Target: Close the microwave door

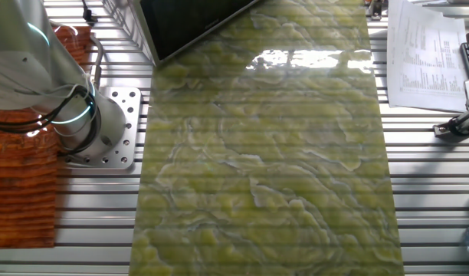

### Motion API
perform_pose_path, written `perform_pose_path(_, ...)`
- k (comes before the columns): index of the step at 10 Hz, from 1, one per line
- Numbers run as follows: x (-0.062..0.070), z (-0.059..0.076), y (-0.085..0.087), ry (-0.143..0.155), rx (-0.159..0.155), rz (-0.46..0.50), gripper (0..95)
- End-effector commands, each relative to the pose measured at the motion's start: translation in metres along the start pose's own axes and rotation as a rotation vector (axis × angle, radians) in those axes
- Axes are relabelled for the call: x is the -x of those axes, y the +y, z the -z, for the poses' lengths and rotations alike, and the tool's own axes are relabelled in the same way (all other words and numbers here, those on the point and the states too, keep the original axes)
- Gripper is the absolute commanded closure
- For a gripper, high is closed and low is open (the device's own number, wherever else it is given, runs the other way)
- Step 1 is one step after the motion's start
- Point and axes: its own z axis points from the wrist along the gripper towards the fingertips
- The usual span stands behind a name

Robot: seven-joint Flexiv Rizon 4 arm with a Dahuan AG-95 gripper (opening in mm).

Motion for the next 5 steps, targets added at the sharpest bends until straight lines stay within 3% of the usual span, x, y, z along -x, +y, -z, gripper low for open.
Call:
perform_pose_path(1, 0.001, 0.024, -0.034, -0.019, -0.218, 0.034, 95.0)
perform_pose_path(2, 0.005, 0.034, -0.049, -0.031, -0.261, 0.029, 95.0)
perform_pose_path(3, 0.01, 0.044, -0.068, -0.038, -0.282, 0.029, 95.0)
perform_pose_path(5, 0.023, 0.057, -0.109, -0.035, -0.292, 0.035, 95.0)
